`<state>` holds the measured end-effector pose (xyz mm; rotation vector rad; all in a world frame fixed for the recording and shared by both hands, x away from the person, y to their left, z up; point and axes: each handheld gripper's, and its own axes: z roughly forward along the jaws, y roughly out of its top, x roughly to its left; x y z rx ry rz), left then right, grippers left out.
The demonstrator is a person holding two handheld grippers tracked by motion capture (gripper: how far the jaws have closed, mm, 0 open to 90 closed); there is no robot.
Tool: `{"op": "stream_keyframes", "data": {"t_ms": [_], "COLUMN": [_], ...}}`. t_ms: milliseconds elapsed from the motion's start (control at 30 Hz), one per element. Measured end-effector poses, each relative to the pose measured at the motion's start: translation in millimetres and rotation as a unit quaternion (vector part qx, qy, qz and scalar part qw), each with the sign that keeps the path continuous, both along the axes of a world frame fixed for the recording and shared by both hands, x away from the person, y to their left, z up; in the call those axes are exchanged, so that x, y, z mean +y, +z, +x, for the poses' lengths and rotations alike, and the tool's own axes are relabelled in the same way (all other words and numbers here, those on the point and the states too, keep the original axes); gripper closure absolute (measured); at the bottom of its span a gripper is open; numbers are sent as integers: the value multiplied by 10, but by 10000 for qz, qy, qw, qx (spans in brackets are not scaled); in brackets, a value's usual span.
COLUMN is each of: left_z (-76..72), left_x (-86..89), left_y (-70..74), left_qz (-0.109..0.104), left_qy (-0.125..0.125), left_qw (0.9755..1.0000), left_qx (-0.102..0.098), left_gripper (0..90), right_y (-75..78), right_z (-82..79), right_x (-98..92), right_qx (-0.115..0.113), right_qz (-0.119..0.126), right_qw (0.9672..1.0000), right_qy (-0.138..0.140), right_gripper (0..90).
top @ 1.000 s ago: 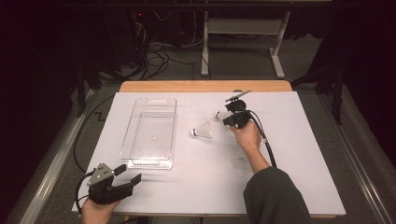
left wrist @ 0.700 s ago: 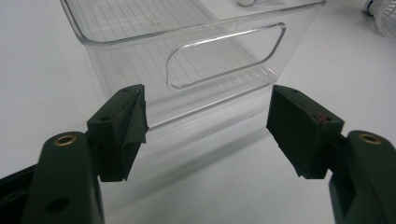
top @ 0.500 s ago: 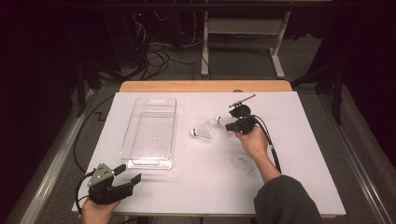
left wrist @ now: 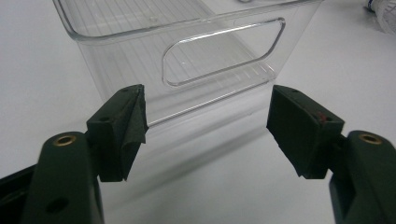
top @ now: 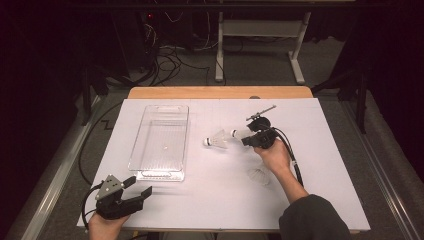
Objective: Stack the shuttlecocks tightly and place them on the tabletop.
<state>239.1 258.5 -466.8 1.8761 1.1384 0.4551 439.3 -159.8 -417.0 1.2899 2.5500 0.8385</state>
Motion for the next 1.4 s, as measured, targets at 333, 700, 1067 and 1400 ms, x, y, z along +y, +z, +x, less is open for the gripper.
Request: {"op": "stream_keyframes", "data": {"t_ms": [333,700,1067,1400], "left_z": [-1,0,-2,-1], "left_x": [0,-5,-2,-9], "left_y": [1,-1,1,-1], "left_qz": [6,16,8,32], "left_qy": [3,0,-12,-31], "left_qw": [10000,10000,10000,10000], "left_qx": [-4,8,2,13], "left_gripper": [297,297,297,296], "right_y": [5,0,-6,-17], "right_z": [-52,-78,-92,-104], "right_x": [59,96,145,181], "right_qx": [19,20,69,101], "right_qz": [26,73,68,75], "right_qw": [9998,9995,9990,9984], "right_qy": [177,299,428,543], "right_gripper": [900,900,900,900]}}
